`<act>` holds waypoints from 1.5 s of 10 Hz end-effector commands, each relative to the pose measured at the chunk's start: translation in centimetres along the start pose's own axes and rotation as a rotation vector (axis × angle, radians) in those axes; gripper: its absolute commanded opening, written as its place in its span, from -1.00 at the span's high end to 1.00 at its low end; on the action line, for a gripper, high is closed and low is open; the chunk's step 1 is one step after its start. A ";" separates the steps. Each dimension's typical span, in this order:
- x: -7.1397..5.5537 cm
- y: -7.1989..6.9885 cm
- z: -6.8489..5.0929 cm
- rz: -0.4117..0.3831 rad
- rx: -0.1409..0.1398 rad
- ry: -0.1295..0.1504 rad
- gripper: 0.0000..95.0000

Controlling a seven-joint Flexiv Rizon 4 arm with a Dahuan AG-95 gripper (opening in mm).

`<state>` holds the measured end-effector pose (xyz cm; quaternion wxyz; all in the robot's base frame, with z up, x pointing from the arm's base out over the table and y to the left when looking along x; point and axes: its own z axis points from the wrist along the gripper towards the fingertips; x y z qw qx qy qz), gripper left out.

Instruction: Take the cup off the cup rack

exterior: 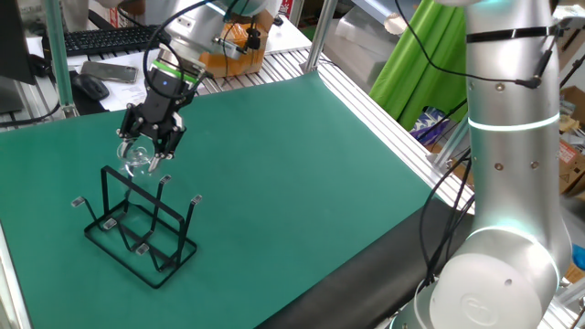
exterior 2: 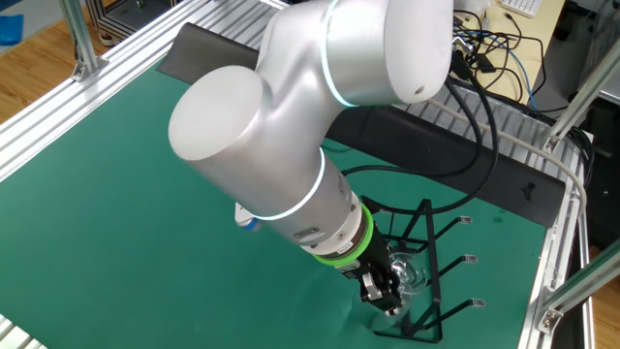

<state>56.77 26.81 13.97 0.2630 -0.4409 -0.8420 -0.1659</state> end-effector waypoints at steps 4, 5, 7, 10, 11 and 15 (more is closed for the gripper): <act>0.1 0.0 0.2 0.016 -0.020 0.077 1.00; 0.1 0.0 0.2 0.021 -0.025 0.087 1.00; 0.2 0.0 0.2 0.020 -0.024 0.089 1.00; 0.2 0.0 0.2 0.020 -0.024 0.089 1.00; 0.2 0.0 0.2 0.020 -0.024 0.089 1.00; 0.2 0.0 0.2 0.020 -0.024 0.089 1.00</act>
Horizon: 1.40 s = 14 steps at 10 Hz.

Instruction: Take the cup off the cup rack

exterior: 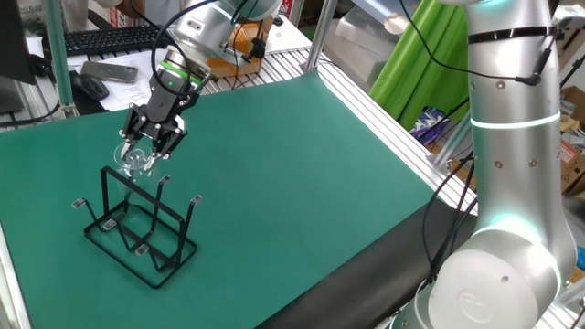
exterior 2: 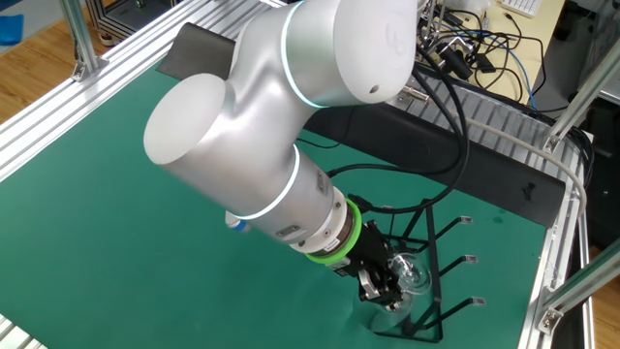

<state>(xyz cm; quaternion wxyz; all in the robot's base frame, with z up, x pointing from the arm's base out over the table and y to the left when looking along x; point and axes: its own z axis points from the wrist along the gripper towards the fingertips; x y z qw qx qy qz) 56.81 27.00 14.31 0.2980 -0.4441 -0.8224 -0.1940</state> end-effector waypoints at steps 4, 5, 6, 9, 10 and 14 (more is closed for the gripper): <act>-0.2 -0.1 0.4 0.000 0.001 -0.004 1.00; -0.2 -0.1 0.4 0.000 0.001 -0.004 1.00; -0.2 -0.1 0.4 0.000 0.001 -0.004 1.00; -0.2 -0.1 0.4 0.000 0.001 -0.004 1.00; -0.2 -0.1 0.4 0.000 0.001 -0.004 1.00; 1.6 -0.3 -0.7 -0.029 0.095 0.035 1.00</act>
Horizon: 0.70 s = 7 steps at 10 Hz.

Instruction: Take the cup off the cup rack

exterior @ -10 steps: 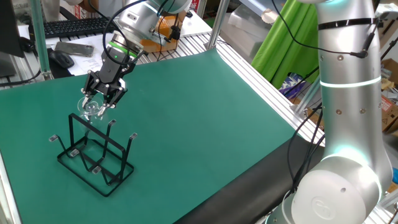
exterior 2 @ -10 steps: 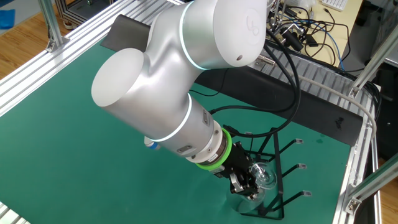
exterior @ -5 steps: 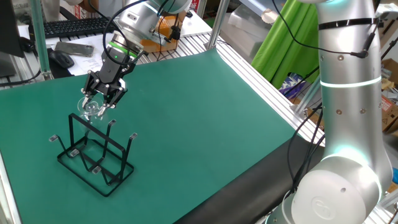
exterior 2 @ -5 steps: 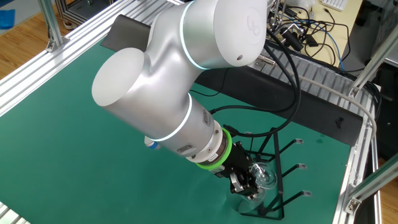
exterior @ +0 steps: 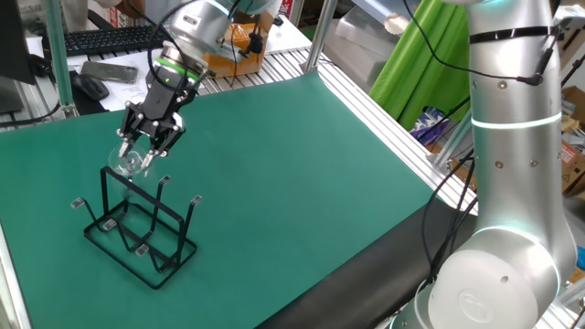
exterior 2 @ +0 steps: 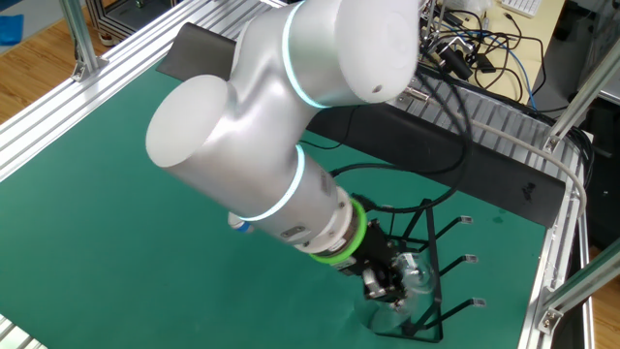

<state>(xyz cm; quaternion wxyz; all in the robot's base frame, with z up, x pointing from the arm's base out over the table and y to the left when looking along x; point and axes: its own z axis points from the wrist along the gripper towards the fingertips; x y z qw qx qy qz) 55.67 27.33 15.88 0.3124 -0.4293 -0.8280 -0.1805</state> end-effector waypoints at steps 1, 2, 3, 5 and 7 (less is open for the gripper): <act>-0.1 0.4 -0.1 -0.013 0.050 0.021 1.00; -0.1 0.4 -0.1 -0.013 0.050 0.021 1.00; -0.1 0.4 -0.1 -0.014 0.049 0.022 1.00; -0.1 0.4 -0.1 -0.018 0.048 0.025 1.00; -0.1 0.4 -0.1 -0.012 0.047 0.024 1.00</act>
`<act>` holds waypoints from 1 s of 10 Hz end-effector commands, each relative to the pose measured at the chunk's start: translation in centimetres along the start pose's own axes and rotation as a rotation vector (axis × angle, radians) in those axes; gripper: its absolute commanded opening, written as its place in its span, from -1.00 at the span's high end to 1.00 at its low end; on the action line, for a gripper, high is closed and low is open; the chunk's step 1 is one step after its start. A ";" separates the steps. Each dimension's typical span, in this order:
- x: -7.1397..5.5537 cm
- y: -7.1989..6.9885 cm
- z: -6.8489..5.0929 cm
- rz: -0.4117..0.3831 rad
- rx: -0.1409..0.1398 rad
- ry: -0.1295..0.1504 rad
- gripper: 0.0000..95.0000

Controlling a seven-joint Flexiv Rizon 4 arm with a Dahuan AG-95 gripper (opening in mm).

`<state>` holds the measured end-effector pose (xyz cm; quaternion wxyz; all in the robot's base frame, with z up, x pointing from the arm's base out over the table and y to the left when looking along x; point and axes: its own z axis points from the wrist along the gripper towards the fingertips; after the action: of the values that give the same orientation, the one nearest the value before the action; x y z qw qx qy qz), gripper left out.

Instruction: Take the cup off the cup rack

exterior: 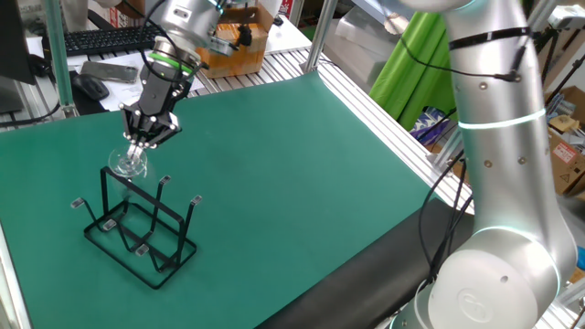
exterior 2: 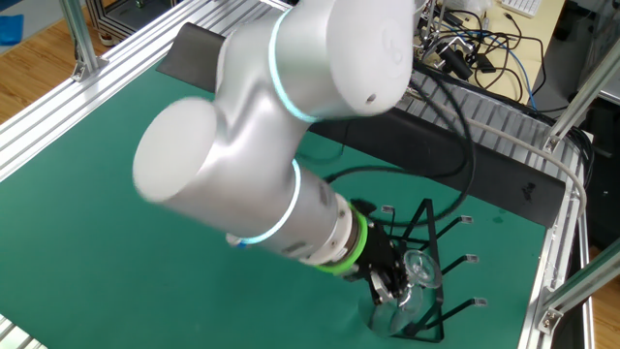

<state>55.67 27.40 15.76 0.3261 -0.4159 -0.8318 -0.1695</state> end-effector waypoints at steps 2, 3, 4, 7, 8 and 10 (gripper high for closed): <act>-0.1 0.4 -0.2 0.010 0.008 0.009 0.60; -0.1 0.4 -0.2 0.013 0.008 0.010 0.20; -0.1 0.4 -0.2 0.016 0.009 0.009 0.20; -0.1 0.5 0.2 0.016 0.010 0.011 0.20; 0.0 0.5 0.3 0.016 0.010 0.012 0.20; 0.4 0.6 0.7 0.020 0.011 0.012 0.20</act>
<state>55.51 28.69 15.45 0.3362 -0.4222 -0.8261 -0.1624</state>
